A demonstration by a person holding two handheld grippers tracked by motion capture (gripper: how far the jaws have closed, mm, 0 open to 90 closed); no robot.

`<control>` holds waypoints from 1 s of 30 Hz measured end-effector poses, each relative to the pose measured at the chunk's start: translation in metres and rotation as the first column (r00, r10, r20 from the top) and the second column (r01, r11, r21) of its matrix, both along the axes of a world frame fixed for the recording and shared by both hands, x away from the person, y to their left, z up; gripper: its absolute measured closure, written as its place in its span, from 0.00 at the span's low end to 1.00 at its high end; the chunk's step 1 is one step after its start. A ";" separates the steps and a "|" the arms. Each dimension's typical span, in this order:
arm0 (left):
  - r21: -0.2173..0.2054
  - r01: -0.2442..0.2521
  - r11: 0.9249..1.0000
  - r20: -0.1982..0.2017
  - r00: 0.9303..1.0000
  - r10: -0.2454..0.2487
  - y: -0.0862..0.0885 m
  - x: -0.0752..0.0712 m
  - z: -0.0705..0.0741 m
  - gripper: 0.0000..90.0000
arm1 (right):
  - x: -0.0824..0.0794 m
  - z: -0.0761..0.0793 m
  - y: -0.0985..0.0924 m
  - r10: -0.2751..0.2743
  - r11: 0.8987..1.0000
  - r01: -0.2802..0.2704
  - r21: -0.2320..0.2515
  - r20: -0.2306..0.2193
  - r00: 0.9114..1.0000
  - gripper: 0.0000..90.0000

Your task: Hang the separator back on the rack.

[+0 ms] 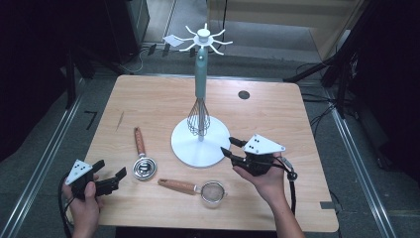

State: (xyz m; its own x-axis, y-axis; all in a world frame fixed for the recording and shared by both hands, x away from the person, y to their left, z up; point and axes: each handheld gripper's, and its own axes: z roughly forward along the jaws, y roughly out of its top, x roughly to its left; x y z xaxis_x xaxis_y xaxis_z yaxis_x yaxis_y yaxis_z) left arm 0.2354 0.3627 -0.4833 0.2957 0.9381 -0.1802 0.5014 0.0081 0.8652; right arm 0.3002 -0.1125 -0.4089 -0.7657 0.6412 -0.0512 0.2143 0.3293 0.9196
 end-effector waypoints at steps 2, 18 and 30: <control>0.003 0.000 1.000 -0.001 1.000 0.000 0.000 0.000 0.000 0.08 | 0.000 -0.005 0.000 0.007 1.000 -0.007 -0.007 -0.022 1.000 0.64; 0.021 0.016 1.000 0.000 1.000 -0.016 -0.002 0.000 0.000 0.08 | 0.002 -0.021 0.014 0.064 0.992 -0.079 -0.099 -0.151 0.987 0.60; 0.024 0.018 1.000 0.000 1.000 -0.018 -0.002 0.000 0.000 0.08 | 0.003 -0.030 0.031 0.094 0.975 -0.137 -0.177 -0.233 0.968 0.54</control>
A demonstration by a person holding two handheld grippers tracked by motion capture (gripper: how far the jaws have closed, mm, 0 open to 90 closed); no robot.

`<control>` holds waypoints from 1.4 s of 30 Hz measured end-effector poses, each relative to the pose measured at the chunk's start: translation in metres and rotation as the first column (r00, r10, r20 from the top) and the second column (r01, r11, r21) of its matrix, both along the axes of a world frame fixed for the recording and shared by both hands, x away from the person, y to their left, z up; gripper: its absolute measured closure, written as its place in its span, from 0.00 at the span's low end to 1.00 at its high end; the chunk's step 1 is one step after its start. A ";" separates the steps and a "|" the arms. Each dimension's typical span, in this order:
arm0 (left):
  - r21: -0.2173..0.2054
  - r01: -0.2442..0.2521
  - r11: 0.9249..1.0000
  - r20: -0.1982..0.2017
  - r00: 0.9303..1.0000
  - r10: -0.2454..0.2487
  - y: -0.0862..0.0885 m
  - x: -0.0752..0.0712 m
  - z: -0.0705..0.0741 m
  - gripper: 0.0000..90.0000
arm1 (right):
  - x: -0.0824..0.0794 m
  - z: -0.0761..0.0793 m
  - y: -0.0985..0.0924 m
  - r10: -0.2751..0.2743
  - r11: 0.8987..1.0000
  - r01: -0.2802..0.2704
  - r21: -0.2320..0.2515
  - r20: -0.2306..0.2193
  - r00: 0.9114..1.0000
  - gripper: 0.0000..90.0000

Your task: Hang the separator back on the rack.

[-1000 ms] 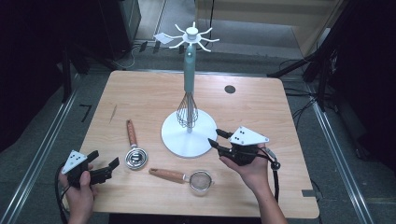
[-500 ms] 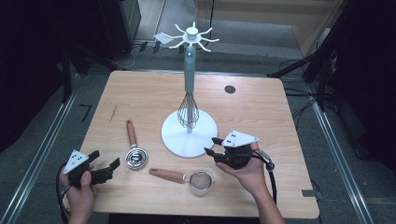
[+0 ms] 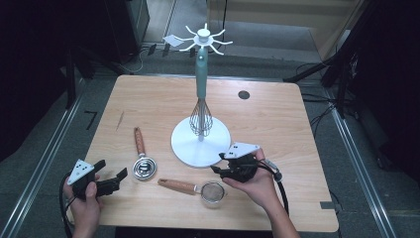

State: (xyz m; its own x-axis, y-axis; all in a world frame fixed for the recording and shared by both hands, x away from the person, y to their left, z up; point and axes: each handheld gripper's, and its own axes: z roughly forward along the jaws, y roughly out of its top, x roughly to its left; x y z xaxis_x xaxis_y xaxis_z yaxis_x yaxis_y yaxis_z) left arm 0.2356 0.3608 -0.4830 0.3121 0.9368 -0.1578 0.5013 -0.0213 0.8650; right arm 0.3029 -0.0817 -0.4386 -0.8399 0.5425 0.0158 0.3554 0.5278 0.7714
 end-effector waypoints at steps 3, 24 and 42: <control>-0.001 0.000 1.000 0.001 1.000 0.000 0.000 0.000 0.000 0.08 | -0.001 0.000 0.002 0.005 1.000 -0.005 -0.012 -0.005 1.000 0.54; 0.002 0.002 1.000 0.005 1.000 -0.002 -0.001 0.000 0.000 0.08 | -0.006 -0.001 0.021 0.080 0.993 -0.082 -0.082 -0.034 0.996 0.60; 0.005 0.005 1.000 0.007 1.000 -0.005 -0.001 0.000 0.000 0.08 | -0.011 -0.004 0.060 0.196 0.965 -0.223 -0.136 -0.186 0.963 0.72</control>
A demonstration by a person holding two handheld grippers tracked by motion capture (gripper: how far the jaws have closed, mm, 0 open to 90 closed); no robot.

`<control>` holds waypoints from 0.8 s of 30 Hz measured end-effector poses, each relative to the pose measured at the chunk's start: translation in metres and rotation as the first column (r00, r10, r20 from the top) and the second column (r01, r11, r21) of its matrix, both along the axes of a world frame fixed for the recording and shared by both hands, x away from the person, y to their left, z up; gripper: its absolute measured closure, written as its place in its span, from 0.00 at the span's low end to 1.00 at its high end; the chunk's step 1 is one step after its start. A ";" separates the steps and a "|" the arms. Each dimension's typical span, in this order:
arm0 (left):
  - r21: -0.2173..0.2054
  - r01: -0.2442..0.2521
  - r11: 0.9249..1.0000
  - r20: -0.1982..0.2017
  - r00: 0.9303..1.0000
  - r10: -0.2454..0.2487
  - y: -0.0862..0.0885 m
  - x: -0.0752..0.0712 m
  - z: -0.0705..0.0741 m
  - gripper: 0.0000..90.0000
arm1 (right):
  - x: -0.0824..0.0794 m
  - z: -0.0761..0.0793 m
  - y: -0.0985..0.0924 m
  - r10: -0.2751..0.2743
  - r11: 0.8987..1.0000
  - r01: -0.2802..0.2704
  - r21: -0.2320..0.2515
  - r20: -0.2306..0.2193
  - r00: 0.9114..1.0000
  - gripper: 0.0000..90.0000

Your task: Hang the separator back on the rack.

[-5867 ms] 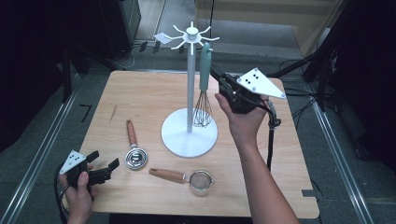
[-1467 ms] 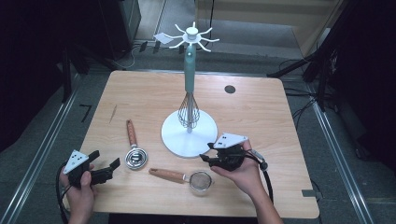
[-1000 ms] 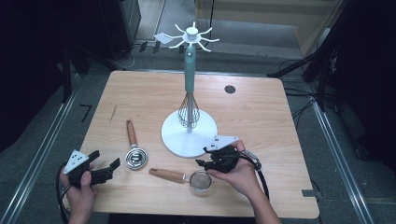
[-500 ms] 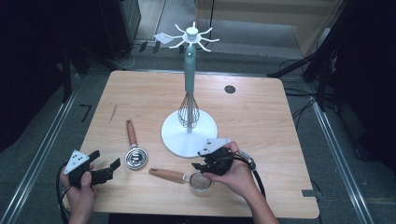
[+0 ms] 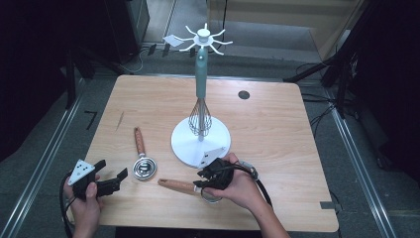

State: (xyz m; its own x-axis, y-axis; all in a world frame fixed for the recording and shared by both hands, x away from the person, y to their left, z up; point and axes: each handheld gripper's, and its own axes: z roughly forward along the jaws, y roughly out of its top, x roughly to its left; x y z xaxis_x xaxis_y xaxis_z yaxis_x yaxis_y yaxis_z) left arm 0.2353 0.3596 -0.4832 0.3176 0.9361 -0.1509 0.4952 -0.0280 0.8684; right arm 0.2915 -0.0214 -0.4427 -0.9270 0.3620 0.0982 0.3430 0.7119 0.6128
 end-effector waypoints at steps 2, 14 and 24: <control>-0.001 0.000 1.000 0.000 1.000 0.000 0.000 0.000 0.000 0.08 | 0.000 -0.001 0.004 0.022 0.999 -0.023 -0.028 -0.013 1.000 0.72; -0.003 0.004 1.000 0.002 1.000 -0.004 0.000 -0.001 0.000 0.08 | 0.006 -0.001 0.016 0.071 0.991 -0.080 -0.108 -0.088 0.994 0.72; -0.013 0.007 1.000 0.005 1.000 -0.007 0.001 -0.001 0.000 0.08 | 0.005 -0.011 0.031 0.069 0.982 -0.089 -0.168 -0.118 0.991 0.71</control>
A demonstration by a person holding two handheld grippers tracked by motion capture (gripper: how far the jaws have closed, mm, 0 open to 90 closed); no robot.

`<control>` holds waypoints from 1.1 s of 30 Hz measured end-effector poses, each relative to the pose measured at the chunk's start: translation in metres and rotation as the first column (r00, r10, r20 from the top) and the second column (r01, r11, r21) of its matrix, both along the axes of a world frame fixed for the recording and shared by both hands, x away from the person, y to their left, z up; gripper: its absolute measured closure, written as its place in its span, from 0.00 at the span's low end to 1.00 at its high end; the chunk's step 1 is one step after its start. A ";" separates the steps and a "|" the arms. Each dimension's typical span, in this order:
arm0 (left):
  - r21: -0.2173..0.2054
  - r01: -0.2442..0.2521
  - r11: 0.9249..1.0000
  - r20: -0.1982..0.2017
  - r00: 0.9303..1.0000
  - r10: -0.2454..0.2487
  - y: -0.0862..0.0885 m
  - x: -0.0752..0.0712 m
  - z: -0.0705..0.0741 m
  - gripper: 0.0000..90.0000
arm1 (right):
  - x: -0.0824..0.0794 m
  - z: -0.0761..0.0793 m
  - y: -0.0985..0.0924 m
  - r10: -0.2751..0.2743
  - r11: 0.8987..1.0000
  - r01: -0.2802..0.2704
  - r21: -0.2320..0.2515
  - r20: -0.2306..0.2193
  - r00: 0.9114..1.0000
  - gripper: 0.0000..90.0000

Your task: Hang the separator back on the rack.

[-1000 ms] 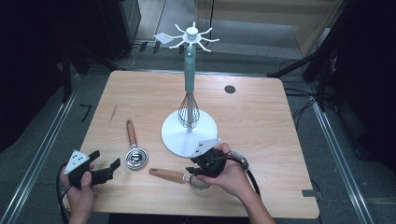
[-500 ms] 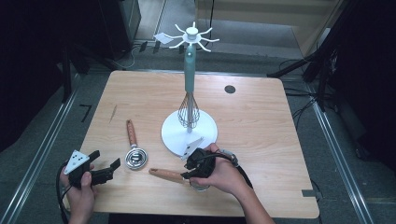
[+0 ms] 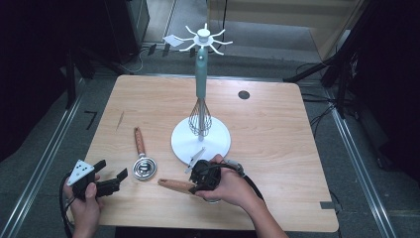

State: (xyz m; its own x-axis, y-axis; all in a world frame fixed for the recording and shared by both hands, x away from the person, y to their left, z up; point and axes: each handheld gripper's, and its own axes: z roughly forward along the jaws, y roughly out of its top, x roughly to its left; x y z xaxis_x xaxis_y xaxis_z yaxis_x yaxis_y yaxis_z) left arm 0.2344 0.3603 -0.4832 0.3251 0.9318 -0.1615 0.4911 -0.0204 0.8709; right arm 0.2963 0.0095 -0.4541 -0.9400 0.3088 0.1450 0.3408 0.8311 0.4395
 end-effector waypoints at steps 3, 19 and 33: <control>-0.002 0.000 1.000 0.000 1.000 0.000 0.000 0.000 0.000 0.08 | 0.000 0.000 0.002 -0.016 1.000 0.016 -0.025 -0.010 1.000 0.71; -0.003 -0.002 1.000 -0.001 1.000 0.002 0.000 0.000 0.000 0.08 | -0.005 -0.008 0.011 -0.004 0.996 0.006 -0.087 0.021 1.000 0.79; -0.005 -0.001 1.000 -0.001 1.000 0.001 0.000 0.000 0.000 0.08 | -0.005 0.007 -0.013 -0.081 0.996 0.084 -0.020 0.111 0.991 0.80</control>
State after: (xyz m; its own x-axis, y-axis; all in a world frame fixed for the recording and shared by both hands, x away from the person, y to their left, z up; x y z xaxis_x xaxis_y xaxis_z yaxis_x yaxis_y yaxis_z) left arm 0.2343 0.3605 -0.4832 0.3241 0.9313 -0.1664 0.4918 -0.0156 0.8706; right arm 0.2918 -0.0034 -0.4473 -0.9211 0.3878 0.0335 0.3591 0.8133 0.4578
